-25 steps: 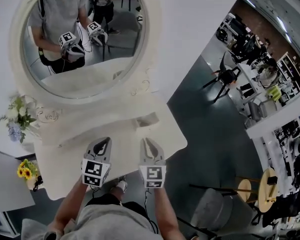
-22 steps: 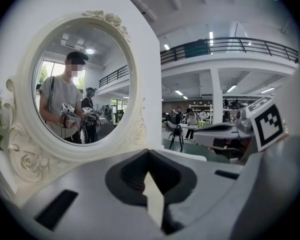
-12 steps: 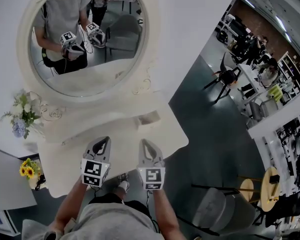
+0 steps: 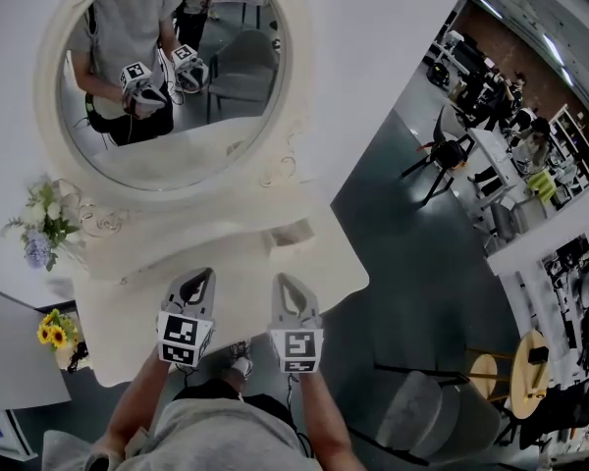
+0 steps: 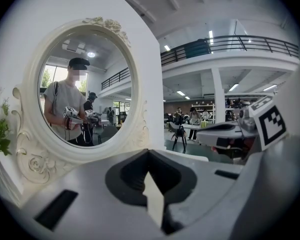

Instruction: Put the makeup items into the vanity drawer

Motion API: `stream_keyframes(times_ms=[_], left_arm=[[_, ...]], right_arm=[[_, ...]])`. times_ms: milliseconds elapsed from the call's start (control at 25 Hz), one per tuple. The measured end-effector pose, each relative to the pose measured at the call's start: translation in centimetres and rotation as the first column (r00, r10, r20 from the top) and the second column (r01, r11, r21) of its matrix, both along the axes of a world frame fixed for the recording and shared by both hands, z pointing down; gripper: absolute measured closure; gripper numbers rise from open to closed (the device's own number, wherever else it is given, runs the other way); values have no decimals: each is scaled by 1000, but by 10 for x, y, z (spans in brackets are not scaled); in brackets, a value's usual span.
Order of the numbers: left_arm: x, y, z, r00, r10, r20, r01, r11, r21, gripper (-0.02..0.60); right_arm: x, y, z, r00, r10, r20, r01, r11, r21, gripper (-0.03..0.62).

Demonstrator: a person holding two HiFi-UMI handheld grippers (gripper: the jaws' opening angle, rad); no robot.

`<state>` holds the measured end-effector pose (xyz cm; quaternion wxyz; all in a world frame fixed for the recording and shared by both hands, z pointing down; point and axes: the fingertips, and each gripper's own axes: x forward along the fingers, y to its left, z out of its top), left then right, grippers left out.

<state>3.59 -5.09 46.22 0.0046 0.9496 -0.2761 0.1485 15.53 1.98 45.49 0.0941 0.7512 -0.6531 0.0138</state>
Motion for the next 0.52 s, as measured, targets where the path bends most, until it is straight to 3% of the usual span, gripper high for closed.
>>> stream_keyframes(times_ms=[520], left_arm=[[3,2,-4,1000,-6,-4,6,1000,0,581]], right_arm=[[0,2,-1,1000,-4,6,4,1000,4,572]])
